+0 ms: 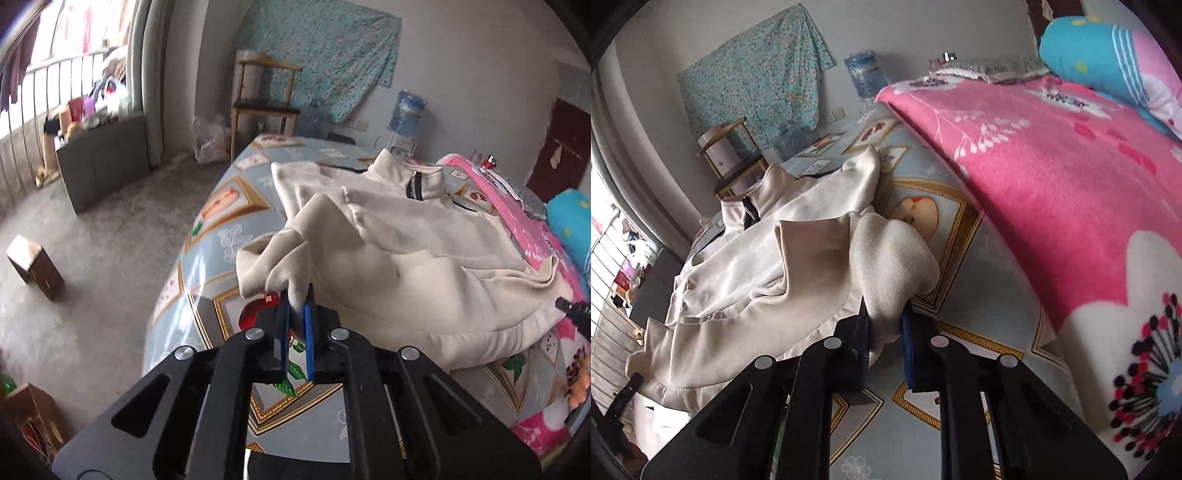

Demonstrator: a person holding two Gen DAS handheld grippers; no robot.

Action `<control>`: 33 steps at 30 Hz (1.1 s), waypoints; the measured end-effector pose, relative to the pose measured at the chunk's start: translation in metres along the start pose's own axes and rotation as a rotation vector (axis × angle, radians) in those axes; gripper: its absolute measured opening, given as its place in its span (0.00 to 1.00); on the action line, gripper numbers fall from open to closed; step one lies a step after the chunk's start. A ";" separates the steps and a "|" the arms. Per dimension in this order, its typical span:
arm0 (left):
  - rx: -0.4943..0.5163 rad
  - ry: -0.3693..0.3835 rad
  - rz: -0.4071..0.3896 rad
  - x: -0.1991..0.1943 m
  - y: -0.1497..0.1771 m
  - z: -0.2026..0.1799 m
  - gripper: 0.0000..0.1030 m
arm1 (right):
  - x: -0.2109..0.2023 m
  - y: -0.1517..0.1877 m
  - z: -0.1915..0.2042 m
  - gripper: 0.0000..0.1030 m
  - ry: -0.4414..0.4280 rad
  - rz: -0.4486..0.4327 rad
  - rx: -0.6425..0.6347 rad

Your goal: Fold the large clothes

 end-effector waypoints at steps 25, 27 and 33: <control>-0.073 -0.039 0.090 -0.070 0.023 0.089 0.29 | -0.055 0.012 -0.006 0.51 -0.079 0.126 -0.154; -0.033 0.003 0.100 -0.058 0.020 0.072 0.29 | -0.042 0.017 0.022 0.54 -0.107 0.160 -0.242; 0.081 0.101 0.192 -0.011 0.021 0.020 0.30 | -0.008 0.030 0.063 0.55 -0.105 0.275 -0.339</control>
Point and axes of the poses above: each gripper's, at about its wrist camera, not at the fingertips, and x roughly the way its jaws point, z to its left, y to its underside, the point moved 1 cm from there along x, roughly the way its jaws point, and after that the axes turned 2 degrees about y, right-handed, at the moved point
